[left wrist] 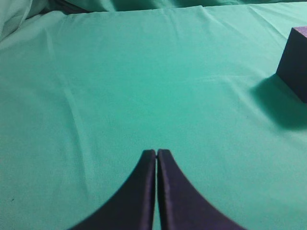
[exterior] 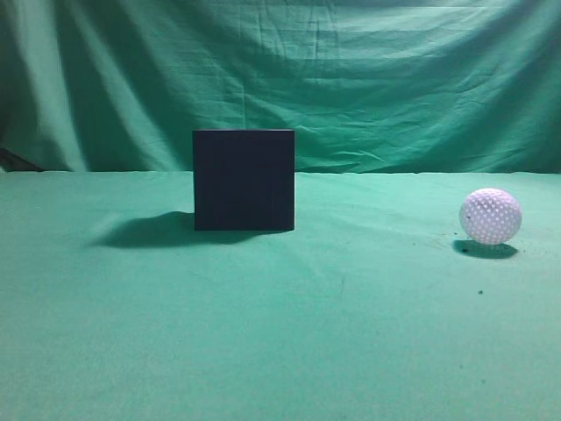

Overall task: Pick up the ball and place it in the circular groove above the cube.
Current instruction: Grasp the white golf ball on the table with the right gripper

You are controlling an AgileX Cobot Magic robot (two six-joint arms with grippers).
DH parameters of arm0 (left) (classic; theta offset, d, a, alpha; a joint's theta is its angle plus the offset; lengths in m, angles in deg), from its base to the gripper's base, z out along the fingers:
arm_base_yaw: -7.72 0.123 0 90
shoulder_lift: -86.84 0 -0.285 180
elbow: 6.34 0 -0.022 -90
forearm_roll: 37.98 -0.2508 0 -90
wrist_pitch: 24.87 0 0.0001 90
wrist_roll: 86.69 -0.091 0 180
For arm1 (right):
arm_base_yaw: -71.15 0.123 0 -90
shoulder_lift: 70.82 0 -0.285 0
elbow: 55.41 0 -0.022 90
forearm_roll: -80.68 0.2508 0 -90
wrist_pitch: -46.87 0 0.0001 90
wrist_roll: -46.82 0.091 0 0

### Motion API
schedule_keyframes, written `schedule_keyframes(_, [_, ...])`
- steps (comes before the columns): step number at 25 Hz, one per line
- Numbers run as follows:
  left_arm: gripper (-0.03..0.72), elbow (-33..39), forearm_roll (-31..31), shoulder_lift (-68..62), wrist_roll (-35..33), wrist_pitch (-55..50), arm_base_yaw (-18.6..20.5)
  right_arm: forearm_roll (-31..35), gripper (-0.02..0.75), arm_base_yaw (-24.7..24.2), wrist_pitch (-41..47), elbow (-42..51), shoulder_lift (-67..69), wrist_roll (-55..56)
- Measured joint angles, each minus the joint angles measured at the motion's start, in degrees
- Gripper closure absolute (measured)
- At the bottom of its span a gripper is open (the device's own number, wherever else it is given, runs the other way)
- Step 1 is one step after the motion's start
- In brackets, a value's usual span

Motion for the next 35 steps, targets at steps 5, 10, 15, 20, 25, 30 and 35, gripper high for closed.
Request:
schedule_keyframes(5, [0.688,0.00,0.00,0.00,0.00,0.00,0.00,0.09,0.689,0.00,0.00,0.00,0.00,0.00])
schedule_keyframes(10, [0.688,0.00,0.00,0.00,0.00,0.00,0.00,0.09,0.689,0.00,0.00,0.00,0.00,0.00])
schedule_keyframes(15, [0.688,0.00,0.00,0.00,0.00,0.00,0.00,0.09,0.689,0.00,0.00,0.00,0.00,0.00])
schedule_keyframes(20, [0.688,0.00,0.00,0.00,0.00,0.00,0.00,0.09,0.689,0.00,-0.72,0.12,0.00,0.00])
schedule_keyframes(25, [0.688,0.00,0.00,0.00,0.00,0.00,0.00,8.35,0.689,0.00,-17.90,0.22,0.00,1.92])
schedule_keyframes(30, [0.688,0.00,0.00,0.00,0.00,0.00,0.00,9.85,0.689,0.00,-21.13,-1.84,0.00,2.01])
schedule_keyframes(35, [0.688,0.00,0.00,0.00,0.00,0.00,0.00,9.26,0.689,0.00,-7.28,-14.77,8.47,-4.64])
